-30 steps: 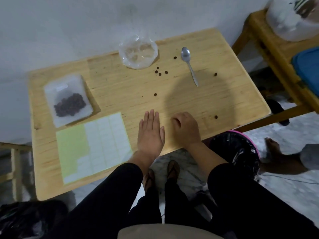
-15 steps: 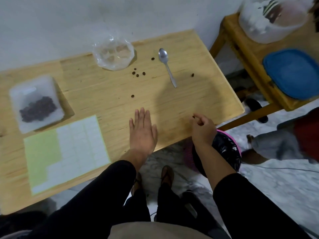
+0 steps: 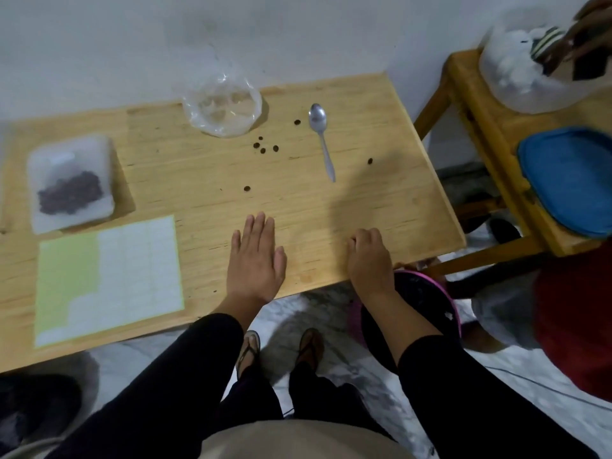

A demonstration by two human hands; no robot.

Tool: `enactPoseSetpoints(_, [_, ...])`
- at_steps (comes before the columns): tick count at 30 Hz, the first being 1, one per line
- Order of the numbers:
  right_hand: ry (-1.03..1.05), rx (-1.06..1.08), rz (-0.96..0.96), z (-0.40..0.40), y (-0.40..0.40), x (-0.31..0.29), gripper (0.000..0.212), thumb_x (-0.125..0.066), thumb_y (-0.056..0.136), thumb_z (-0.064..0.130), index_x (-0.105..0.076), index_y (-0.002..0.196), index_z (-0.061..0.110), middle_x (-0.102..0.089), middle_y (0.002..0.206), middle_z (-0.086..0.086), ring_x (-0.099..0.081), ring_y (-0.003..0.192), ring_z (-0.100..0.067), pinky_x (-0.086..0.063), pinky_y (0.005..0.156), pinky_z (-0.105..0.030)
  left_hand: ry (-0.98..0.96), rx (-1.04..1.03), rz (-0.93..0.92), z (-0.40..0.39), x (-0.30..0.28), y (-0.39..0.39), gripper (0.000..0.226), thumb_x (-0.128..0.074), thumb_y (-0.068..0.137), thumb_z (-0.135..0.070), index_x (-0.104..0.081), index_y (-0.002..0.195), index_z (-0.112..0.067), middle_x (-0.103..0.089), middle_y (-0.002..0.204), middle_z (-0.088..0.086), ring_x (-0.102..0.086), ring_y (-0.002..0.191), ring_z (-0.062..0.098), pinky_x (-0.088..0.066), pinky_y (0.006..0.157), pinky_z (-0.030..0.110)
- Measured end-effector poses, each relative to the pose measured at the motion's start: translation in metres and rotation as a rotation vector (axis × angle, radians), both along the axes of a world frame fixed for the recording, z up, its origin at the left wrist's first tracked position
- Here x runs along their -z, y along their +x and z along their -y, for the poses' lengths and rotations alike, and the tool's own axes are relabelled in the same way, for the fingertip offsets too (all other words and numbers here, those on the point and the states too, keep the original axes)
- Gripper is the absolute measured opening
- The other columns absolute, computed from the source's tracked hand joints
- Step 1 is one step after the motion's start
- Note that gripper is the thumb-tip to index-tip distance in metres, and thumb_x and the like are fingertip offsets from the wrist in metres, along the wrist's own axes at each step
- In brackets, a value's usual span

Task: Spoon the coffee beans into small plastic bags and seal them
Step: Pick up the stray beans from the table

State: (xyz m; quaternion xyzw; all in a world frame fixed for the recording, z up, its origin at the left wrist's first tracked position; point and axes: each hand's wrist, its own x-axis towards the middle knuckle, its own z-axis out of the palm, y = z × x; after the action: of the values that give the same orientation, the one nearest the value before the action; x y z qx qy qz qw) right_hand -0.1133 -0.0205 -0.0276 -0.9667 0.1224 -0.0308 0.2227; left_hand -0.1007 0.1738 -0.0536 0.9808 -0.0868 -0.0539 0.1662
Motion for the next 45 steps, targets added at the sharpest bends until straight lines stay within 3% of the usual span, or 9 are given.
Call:
enactPoseSetpoints(3, [-0.123, -0.193, -0.037, -0.006, 0.005, 0.004, 0.031, -0.03, 0.084, -0.005, -0.055, 0.07, 0.007, -0.051, 0.07, -0.009, -0.051, 0.059, -0.02, -0.037, 0.041, -0.021, -0.027, -0.009, 0.002, 0.0, 0.0, 0.0, 0.065, -0.019, 0.091, -0.041, -0.028, 0.145, -0.007, -0.023, 0.154, 0.012, -0.011, 0.145, 0.025, -0.005, 0.116, 0.042])
enactPoseSetpoints(6, [-0.011, -0.177, -0.035, -0.02, 0.016, -0.005, 0.012, -0.054, 0.076, -0.01, -0.054, 0.074, 0.003, -0.055, 0.068, -0.013, -0.054, 0.049, -0.024, -0.035, 0.038, -0.023, -0.053, -0.038, 0.011, 0.0, -0.001, -0.001, 0.067, -0.019, 0.091, -0.043, -0.028, 0.145, -0.006, -0.022, 0.154, 0.012, -0.009, 0.145, 0.024, -0.003, 0.116, 0.037])
enactPoseSetpoints(8, [0.07, -0.226, -0.001, -0.031, 0.022, -0.008, 0.016, -0.057, 0.07, -0.013, -0.056, 0.082, -0.003, -0.059, 0.074, -0.02, -0.056, 0.048, -0.034, -0.039, 0.038, -0.027, -0.075, -0.083, 0.017, -0.002, -0.003, 0.0, 0.067, -0.018, 0.091, -0.044, -0.026, 0.146, -0.006, -0.02, 0.155, 0.012, -0.007, 0.145, 0.023, -0.002, 0.116, 0.036])
enactPoseSetpoints(13, [0.068, -0.341, -0.113, -0.059, 0.042, -0.011, 0.025, -0.039, 0.092, 0.008, -0.049, 0.115, 0.004, -0.062, 0.104, -0.017, -0.06, 0.087, -0.038, -0.045, 0.068, -0.037, -0.085, -0.171, 0.017, -0.019, -0.008, 0.009, 0.068, -0.015, 0.091, -0.043, -0.022, 0.147, -0.006, -0.016, 0.156, 0.012, -0.004, 0.145, 0.024, -0.001, 0.115, 0.036])
enactPoseSetpoints(18, [0.127, -0.405, -0.01, -0.086, 0.06, -0.002, 0.035, -0.051, 0.095, 0.022, -0.054, 0.126, 0.007, -0.062, 0.121, -0.014, -0.061, 0.103, -0.033, -0.048, 0.08, -0.037, -0.055, -0.196, 0.02, -0.045, -0.005, 0.029, 0.066, -0.016, 0.092, -0.042, -0.019, 0.148, -0.005, -0.014, 0.156, 0.013, -0.004, 0.145, 0.026, -0.004, 0.116, 0.04])
enactPoseSetpoints(26, [0.135, -0.361, 0.102, -0.108, 0.096, 0.005, 0.032, -0.071, 0.078, 0.013, -0.068, 0.109, 0.008, -0.067, 0.082, -0.013, -0.065, 0.065, -0.029, -0.051, 0.057, -0.03, -0.038, -0.173, -0.009, -0.06, -0.005, 0.072, 0.067, -0.012, 0.091, -0.041, -0.014, 0.148, -0.006, -0.01, 0.157, 0.012, 0.001, 0.145, 0.025, -0.003, 0.116, 0.041])
enactPoseSetpoints(31, [0.143, -0.328, 0.079, -0.125, 0.119, 0.006, 0.029, -0.069, 0.081, 0.02, -0.069, 0.11, 0.015, -0.063, 0.08, -0.011, -0.061, 0.064, -0.027, -0.042, 0.059, -0.025, 0.039, -0.177, -0.026, -0.066, -0.001, 0.088, 0.067, -0.005, 0.092, -0.04, -0.01, 0.149, -0.007, -0.007, 0.157, 0.012, 0.002, 0.145, 0.024, 0.0, 0.117, 0.04])
enactPoseSetpoints(37, [0.162, -0.286, 0.102, -0.135, 0.131, 0.007, 0.014, -0.069, 0.08, 0.02, -0.073, 0.09, 0.013, -0.062, 0.073, -0.005, -0.058, 0.057, -0.021, -0.039, 0.053, -0.022, 0.007, -0.161, -0.042, -0.067, -0.001, 0.09, 0.062, -0.011, 0.095, -0.038, -0.007, 0.149, -0.008, -0.004, 0.158, 0.009, 0.006, 0.145, 0.021, 0.004, 0.117, 0.039])
enactPoseSetpoints(45, [0.146, -0.216, -0.161, -0.134, 0.137, 0.002, 0.02, -0.058, 0.089, 0.03, -0.056, 0.089, 0.011, -0.055, 0.091, 0.0, -0.051, 0.075, -0.015, -0.042, 0.066, -0.03, -0.004, -0.155, -0.076, -0.061, -0.006, 0.117, 0.059, -0.02, 0.098, -0.034, -0.007, 0.149, -0.008, -0.002, 0.158, 0.01, 0.007, 0.145, 0.022, 0.004, 0.117, 0.041])
